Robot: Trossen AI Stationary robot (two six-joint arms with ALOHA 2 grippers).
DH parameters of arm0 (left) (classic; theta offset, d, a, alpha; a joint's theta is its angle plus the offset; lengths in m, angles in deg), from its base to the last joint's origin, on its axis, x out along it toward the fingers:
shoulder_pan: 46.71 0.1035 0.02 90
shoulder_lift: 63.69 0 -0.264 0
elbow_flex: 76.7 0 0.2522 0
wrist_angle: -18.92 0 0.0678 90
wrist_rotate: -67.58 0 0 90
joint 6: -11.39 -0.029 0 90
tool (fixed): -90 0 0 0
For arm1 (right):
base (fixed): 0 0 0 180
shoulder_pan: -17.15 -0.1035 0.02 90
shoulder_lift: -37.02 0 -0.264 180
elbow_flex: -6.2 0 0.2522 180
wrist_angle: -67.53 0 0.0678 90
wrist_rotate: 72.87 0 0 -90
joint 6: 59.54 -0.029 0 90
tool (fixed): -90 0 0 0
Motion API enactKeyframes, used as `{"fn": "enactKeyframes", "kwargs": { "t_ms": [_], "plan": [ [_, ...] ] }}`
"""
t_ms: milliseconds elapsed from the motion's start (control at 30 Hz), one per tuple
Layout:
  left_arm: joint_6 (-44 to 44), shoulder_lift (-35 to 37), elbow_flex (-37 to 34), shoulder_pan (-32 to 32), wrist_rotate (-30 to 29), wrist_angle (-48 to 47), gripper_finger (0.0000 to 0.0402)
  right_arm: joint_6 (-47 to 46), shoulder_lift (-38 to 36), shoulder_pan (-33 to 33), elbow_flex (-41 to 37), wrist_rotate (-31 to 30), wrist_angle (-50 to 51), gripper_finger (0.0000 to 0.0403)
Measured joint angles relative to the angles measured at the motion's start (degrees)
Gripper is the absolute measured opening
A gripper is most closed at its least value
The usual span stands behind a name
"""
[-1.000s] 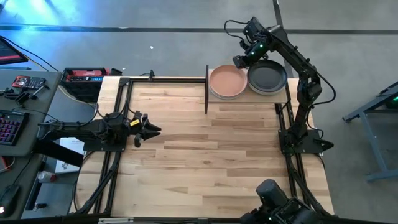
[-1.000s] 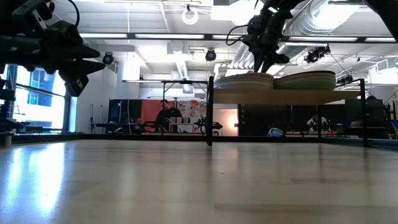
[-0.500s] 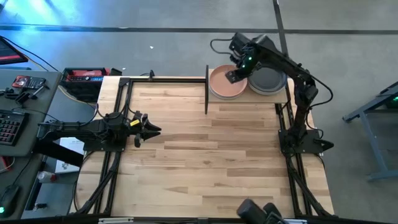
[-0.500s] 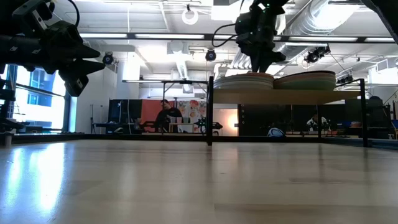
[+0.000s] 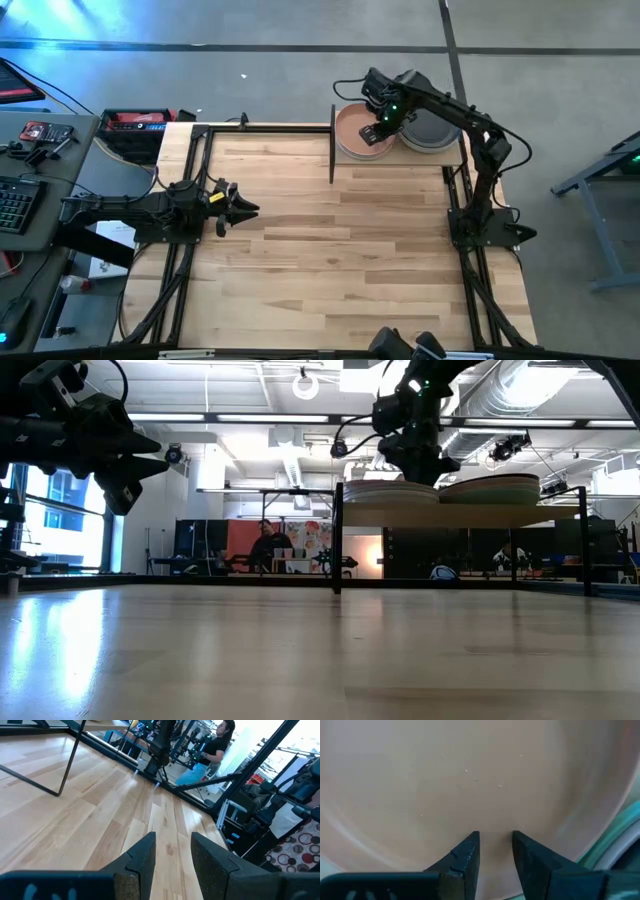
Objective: Place and stack plates onto a shelf
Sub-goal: Stack the light orange plate on top of the blue plate on the shelf, then return to Home Position
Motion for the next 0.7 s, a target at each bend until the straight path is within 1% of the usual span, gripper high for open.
{"fn": "enactKeyframes", "kwargs": {
  "t_ms": [167,367,533,600,700],
  "plan": [
    [0.0,0.0,0.0,0.0,0.0,0.0,0.0113,0.0,-0.2,0.0,-0.2,0.9,-0.2,0.0108],
    [0.0,0.0,0.0,0.0,0.0,0.0,0.0113,-0.5,0.1,0.0,4.6,-1.2,1.1,0.0108],
    [0.0,0.0,0.0,0.0,0.0,0.0,0.0113,-1.1,0.1,-0.7,7.0,-1.2,1.2,0.0108],
    [0.0,0.0,0.0,0.0,0.0,0.0,0.0113,-1.0,0.1,-1.7,7.8,-0.1,1.7,0.0108],
    [0.0,0.0,0.0,0.0,0.0,0.0,0.0113,0.7,0.1,-3.8,9.2,3.3,2.0,0.0108]
  ]
}}
